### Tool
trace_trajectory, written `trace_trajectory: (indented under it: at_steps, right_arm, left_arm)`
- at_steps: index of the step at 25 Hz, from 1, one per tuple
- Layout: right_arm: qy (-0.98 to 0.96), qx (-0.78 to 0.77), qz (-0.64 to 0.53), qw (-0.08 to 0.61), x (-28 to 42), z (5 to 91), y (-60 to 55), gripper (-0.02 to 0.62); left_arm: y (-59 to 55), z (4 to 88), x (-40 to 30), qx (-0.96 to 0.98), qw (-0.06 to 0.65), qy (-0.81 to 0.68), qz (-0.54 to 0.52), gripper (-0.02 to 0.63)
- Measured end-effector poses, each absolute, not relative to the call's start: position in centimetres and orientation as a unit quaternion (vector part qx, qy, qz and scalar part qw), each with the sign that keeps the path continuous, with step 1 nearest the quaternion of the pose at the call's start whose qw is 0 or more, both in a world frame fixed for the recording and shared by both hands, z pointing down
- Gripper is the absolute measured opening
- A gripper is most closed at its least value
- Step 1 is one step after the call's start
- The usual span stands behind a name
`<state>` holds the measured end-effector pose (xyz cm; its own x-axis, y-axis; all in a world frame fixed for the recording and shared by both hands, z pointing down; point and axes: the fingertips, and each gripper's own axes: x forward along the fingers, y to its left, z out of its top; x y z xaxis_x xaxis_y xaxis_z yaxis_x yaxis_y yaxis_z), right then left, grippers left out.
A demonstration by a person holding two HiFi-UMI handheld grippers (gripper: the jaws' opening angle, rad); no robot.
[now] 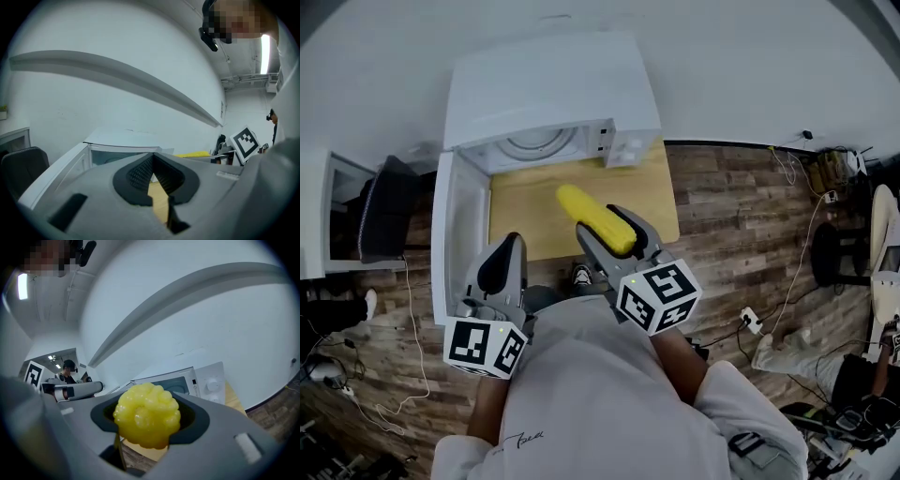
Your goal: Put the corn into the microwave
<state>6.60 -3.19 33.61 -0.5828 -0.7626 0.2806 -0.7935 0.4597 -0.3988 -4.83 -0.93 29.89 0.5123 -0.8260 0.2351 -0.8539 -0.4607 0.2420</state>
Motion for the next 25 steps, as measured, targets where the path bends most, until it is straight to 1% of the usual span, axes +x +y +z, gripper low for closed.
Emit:
trace_trajectory:
  at_steps: [13, 25]
  right_arm:
    - [-0.860, 0.450, 0.237, 0.048, 5.8, 34.7, -4.4, 0.259]
    - [-0.852, 0.455, 0.253, 0.050, 4.7, 36.5, -8.3, 0.259]
  left_arm:
    - [-0.7, 30.8, -5.2, 0.844, 0.192, -0.500, 0.031, -0.011]
    - [-4.0, 31.9, -5.6, 0.845, 0.200, -0.494, 0.041, -0.011]
